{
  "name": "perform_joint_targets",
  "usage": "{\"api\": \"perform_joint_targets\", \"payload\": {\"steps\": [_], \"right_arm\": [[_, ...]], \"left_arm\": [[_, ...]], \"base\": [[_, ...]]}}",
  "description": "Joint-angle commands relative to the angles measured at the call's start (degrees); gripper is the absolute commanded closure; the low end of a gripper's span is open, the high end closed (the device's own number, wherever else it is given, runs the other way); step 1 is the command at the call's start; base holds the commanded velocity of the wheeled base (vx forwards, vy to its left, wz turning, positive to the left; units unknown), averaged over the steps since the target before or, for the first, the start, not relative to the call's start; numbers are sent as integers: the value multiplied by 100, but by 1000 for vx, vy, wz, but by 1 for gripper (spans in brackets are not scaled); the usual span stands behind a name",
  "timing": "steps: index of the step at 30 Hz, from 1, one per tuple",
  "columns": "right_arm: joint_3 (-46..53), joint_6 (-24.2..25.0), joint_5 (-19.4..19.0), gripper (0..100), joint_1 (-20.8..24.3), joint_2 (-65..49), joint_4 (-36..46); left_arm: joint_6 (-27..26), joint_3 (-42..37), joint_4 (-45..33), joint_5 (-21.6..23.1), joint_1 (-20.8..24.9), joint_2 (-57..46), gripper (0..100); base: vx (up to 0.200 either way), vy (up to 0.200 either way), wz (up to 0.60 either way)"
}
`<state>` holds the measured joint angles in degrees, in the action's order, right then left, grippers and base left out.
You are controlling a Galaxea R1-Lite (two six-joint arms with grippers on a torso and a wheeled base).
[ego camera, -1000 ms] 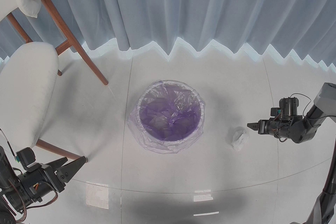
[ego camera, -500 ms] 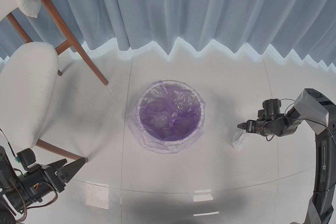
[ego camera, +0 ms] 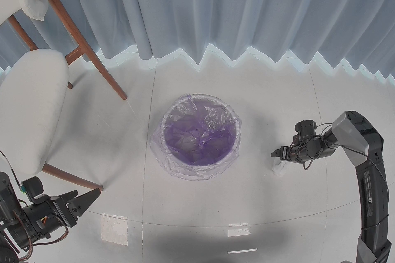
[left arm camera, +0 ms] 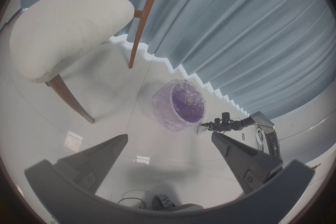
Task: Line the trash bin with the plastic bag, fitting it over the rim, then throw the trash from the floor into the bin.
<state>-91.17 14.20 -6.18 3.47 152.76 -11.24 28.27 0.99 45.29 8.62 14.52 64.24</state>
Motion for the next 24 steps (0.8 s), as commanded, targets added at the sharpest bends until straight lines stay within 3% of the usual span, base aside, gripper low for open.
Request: {"api": "perform_joint_targets", "payload": {"steps": [1, 7, 8, 16, 22, 24], "right_arm": [[-454, 12, 38, 0, 22, 281, 421], [-674, 4, 152, 0, 30, 456, 447], [-674, 4, 161, 100, 30, 456, 447], [-489, 74, 390, 100, 13, 202, 394], [548, 355, 486, 100, -84, -836, 113], [1383, 408, 442, 100, -207, -1574, -194]], "left_arm": [[12, -99, -11, 8, -98, 79, 0], [-6, -99, -46, 17, -98, 88, 0], [-14, -99, -55, 17, -98, 88, 0], [-14, -99, -38, -18, -186, 44, 0], [-14, -99, -29, -18, -257, -298, 0], [-23, -99, -55, -18, -336, -501, 0]], "base": [[0, 0, 0], [0, 0, 0], [0, 0, 0], [0, 0, 0], [0, 0, 0], [0, 0, 0]]}}
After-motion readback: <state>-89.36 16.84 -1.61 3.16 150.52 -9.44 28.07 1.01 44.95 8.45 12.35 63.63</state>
